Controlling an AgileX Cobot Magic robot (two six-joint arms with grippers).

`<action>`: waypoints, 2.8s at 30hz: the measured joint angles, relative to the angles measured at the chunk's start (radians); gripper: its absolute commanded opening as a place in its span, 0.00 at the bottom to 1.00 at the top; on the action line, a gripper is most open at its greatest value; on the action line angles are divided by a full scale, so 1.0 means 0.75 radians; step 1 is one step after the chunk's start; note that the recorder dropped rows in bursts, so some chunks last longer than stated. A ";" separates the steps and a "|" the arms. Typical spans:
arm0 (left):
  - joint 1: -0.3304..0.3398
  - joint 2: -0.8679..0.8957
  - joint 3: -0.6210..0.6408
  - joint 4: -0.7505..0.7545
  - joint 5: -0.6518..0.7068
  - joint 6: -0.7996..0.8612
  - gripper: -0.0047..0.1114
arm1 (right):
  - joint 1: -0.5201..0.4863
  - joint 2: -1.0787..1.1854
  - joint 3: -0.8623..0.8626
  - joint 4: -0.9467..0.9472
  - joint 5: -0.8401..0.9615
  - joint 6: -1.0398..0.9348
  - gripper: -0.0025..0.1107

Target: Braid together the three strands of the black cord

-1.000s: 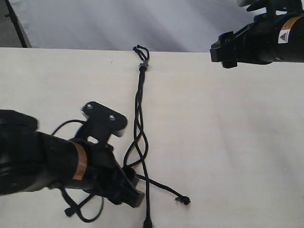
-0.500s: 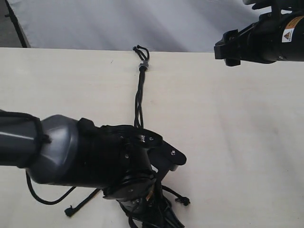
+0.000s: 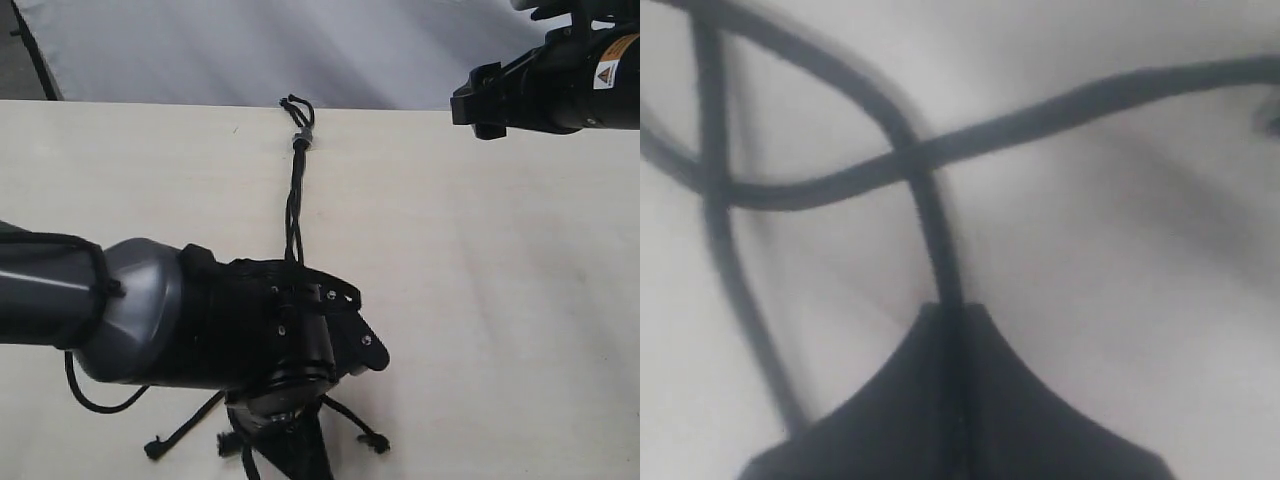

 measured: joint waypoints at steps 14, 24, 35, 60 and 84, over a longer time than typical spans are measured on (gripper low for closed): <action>0.064 0.020 0.052 0.511 0.016 0.106 0.05 | 0.000 0.000 0.000 0.000 0.000 0.000 0.67; 0.150 0.014 0.058 0.521 -0.013 0.132 0.05 | 0.000 0.000 0.000 0.000 0.000 0.000 0.67; 0.152 -0.164 0.061 0.270 -0.028 0.375 0.04 | 0.000 0.000 0.000 0.000 0.000 0.000 0.67; 0.452 -0.020 0.173 0.337 -0.450 0.766 0.04 | 0.000 0.000 0.000 0.000 0.000 0.003 0.67; -0.008 -0.012 0.103 -0.316 -0.379 1.017 0.04 | 0.000 0.000 0.000 0.000 0.000 0.003 0.67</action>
